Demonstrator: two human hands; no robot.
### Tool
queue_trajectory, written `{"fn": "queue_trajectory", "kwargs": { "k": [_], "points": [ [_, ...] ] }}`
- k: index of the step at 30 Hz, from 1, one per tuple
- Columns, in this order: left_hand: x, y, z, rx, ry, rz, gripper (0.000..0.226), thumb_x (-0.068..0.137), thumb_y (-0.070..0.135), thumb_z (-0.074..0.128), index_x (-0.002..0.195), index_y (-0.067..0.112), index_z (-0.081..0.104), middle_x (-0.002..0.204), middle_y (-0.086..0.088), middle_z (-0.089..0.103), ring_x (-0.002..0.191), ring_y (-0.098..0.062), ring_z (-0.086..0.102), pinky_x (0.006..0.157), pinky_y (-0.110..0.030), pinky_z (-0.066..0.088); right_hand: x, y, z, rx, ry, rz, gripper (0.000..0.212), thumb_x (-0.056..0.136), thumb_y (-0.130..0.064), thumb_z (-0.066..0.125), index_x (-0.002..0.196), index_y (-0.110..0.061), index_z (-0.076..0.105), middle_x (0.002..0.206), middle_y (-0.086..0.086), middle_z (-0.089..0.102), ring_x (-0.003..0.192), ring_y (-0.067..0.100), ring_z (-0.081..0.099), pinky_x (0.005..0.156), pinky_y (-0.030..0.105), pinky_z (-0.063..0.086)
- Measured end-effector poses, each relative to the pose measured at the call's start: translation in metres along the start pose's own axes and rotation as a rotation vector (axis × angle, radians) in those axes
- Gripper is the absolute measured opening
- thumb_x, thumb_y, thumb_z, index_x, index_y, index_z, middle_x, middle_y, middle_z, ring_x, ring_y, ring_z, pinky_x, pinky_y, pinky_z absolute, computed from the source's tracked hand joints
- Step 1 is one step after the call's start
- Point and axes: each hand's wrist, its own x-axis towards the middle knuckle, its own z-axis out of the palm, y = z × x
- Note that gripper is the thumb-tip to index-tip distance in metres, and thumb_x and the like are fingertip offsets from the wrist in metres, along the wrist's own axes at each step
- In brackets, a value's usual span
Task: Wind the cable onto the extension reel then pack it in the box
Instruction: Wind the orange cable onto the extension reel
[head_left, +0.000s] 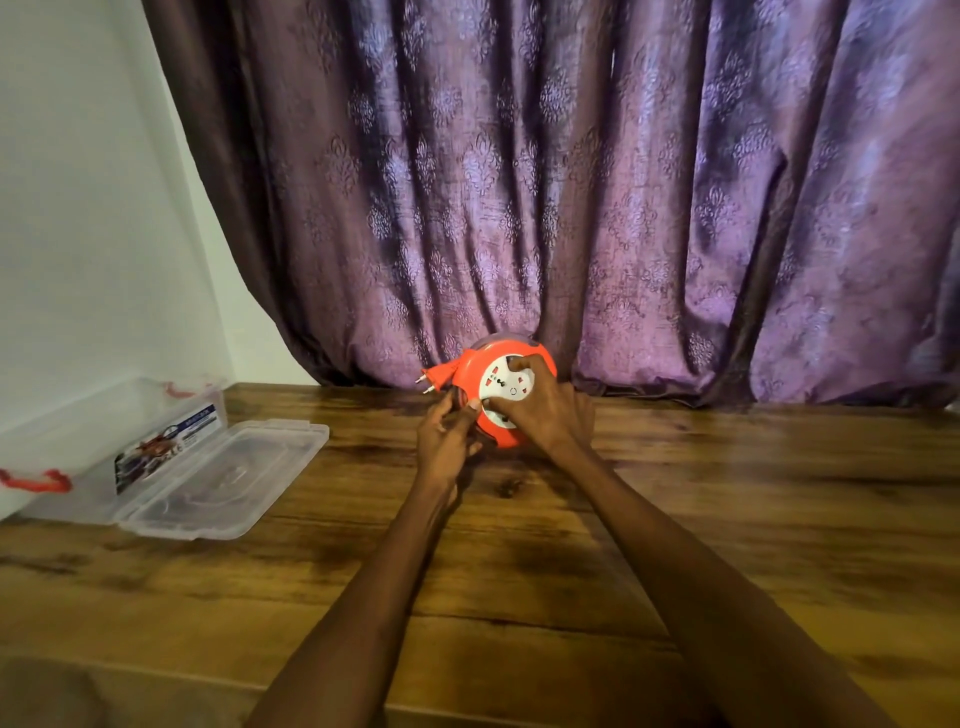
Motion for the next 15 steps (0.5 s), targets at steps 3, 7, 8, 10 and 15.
{"fn": "queue_trajectory", "kwargs": {
  "k": [3, 7, 8, 10, 15],
  "points": [
    [-0.001, -0.001, 0.000, 0.002, -0.025, 0.014, 0.020, 0.094, 0.017, 0.065, 0.114, 0.019, 0.069, 0.090, -0.009, 0.062, 0.062, -0.007, 0.054, 0.051, -0.021, 0.045, -0.003, 0.001, 0.001, 0.020, 0.002, 0.049, 0.073, 0.055, -0.082, 0.065, 0.118, -0.051, 0.041, 0.107, 0.011, 0.072, 0.105, 0.036, 0.066, 0.084, 0.039, 0.046],
    [0.000, -0.003, 0.000, 0.010, -0.051, 0.005, 0.018, 0.093, 0.019, 0.067, 0.109, 0.023, 0.073, 0.091, -0.007, 0.070, 0.067, -0.011, 0.060, 0.054, -0.024, 0.047, 0.000, 0.009, -0.004, 0.057, -0.099, 0.038, 0.067, 0.064, -0.078, 0.066, 0.121, -0.051, 0.044, 0.115, 0.010, 0.070, 0.112, 0.036, 0.062, 0.090, 0.040, 0.045],
    [0.001, -0.003, -0.001, 0.001, -0.052, -0.004, 0.017, 0.093, 0.019, 0.067, 0.108, 0.024, 0.073, 0.093, -0.006, 0.071, 0.071, -0.014, 0.061, 0.057, -0.026, 0.047, 0.003, 0.013, -0.009, 0.085, -0.145, 0.000, 0.060, 0.070, -0.074, 0.065, 0.122, -0.051, 0.045, 0.114, 0.008, 0.071, 0.113, 0.035, 0.062, 0.092, 0.041, 0.047],
    [0.005, -0.001, -0.005, -0.025, -0.036, -0.039, 0.016, 0.092, 0.020, 0.067, 0.107, 0.023, 0.073, 0.100, -0.002, 0.076, 0.081, -0.017, 0.066, 0.062, -0.030, 0.051, 0.005, 0.021, -0.018, 0.154, -0.163, -0.100, 0.043, 0.084, -0.061, 0.060, 0.124, -0.048, 0.049, 0.101, 0.000, 0.075, 0.107, 0.031, 0.067, 0.090, 0.042, 0.053],
    [0.014, 0.007, -0.021, 0.013, -0.051, -0.168, 0.033, 0.093, 0.025, 0.065, 0.123, 0.012, 0.068, 0.106, -0.006, 0.075, 0.083, -0.022, 0.069, 0.056, -0.031, 0.058, 0.016, 0.045, -0.031, 0.334, 0.076, -0.015, 0.025, 0.092, -0.040, 0.064, 0.116, -0.032, 0.063, 0.089, -0.001, 0.073, 0.090, 0.027, 0.069, 0.079, 0.043, 0.055]
  ]
}}
